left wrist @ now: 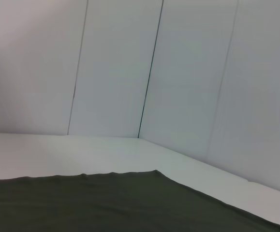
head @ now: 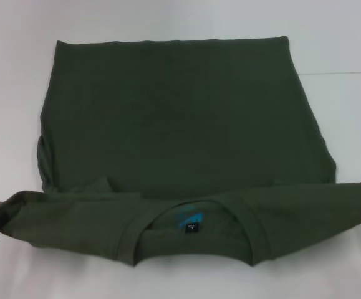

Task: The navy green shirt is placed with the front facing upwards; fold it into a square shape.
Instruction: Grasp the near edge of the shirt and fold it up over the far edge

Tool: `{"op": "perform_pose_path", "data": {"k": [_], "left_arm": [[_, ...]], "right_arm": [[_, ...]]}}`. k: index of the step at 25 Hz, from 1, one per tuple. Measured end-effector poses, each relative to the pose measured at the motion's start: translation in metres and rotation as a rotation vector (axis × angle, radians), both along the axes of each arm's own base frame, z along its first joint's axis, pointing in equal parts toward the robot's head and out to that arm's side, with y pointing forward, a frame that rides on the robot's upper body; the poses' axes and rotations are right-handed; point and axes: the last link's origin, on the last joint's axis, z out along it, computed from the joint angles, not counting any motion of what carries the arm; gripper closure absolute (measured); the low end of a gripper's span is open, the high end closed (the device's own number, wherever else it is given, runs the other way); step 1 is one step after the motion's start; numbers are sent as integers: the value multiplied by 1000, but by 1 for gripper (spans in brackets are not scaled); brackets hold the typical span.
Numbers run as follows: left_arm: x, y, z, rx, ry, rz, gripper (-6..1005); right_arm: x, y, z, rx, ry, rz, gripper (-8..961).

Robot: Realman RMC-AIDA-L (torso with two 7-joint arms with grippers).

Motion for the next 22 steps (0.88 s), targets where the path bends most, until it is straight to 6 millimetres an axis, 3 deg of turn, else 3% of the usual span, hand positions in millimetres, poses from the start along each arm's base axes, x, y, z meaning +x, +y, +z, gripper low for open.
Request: {"op": "perform_pose_path", "data": {"k": [8,22], "left_arm": [[-2,12,-6,20,-5,32,887],[12,98,-16,100,96,60,873]], "right_arm": [[-1,15,-6,-6,9,-25,931],[-11,82,-10,-39,-47,-60,931]]}}
